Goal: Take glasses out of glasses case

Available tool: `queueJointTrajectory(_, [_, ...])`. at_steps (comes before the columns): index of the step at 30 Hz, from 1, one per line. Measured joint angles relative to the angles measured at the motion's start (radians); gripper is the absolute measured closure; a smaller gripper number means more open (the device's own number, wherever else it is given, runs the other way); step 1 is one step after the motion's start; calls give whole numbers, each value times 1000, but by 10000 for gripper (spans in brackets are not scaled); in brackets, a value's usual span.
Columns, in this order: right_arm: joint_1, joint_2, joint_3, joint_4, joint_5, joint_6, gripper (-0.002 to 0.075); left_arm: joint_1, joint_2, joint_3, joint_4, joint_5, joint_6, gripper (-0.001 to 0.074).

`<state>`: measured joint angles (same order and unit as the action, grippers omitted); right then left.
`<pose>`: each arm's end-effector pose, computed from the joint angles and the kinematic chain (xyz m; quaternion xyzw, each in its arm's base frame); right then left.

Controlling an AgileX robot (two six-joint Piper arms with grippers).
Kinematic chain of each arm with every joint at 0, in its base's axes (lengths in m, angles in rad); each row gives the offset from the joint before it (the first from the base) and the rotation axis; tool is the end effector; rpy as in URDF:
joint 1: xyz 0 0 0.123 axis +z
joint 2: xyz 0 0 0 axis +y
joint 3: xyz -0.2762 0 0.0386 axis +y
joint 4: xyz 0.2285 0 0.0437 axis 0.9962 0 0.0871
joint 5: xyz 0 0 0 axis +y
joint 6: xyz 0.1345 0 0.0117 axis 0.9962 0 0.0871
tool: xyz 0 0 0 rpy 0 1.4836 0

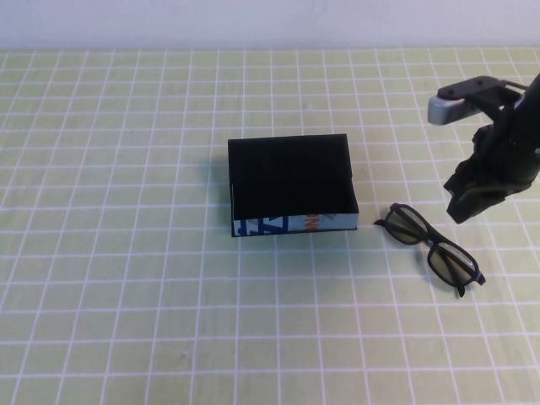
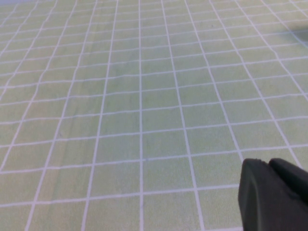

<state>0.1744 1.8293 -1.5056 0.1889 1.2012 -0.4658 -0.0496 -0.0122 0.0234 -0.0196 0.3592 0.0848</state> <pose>0.3473 0.0852 0.2173 -0.2859 0.9517 0.0794 0.0786 0.0818 -0.0050 0.1616 0.0484 0.7983 0.0023 0.6003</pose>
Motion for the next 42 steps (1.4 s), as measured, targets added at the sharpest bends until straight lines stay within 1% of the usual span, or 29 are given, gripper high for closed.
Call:
queueJointTrajectory(2, [0,-52,16,7,5,21,642,0,0,0,0,0,0,739])
queueJointTrajectory(3, [0,-75,27,13,6,24,677,0,0,0,0,0,0,739])
queueJointTrajectory(5, [0,-138,72,28,9,35,715,0,0,0,0,0,0,739])
queueJointTrajectory(7, [0,-205,130,48,11,46,729,0,0,0,0,0,0,739])
queueJointTrajectory(10, [0,-334,248,77,12,67,738,0,0,0,0,0,0,739])
queueJointTrajectory(12, [0,-423,349,99,-20,93,741,0,0,0,0,0,0,739])
queueJointTrajectory(17, [0,-682,608,160,-214,155,742,0,0,0,0,0,0,739])
queueJointTrajectory(23, [0,-960,789,162,-353,127,742,0,0,0,0,0,0,739])
queueJointTrajectory(28, [0,-1139,917,139,-471,120,742,0,0,0,0,0,0,739])
queueJointTrajectory(30, [0,-1206,986,134,-545,120,742,0,0,0,0,0,0,739])
queueJointTrajectory(32, [-5,-1274,1074,120,-669,120,742,0,0,0,0,0,0,739])
queueJointTrajectory(34, [-30,-1350,1169,110,-809,120,742,0,0,0,0,0,0,739])
queueJointTrajectory(38, [-156,-1543,1375,116,-1020,120,743,0,0,0,0,0,0,739])
queueJointTrajectory(40, [-205,-1634,1452,134,-1071,120,743,0,0,0,0,0,0,739])
queueJointTrajectory(42, [-235,-1706,1509,155,-1083,120,743,0,0,0,0,0,0,739])
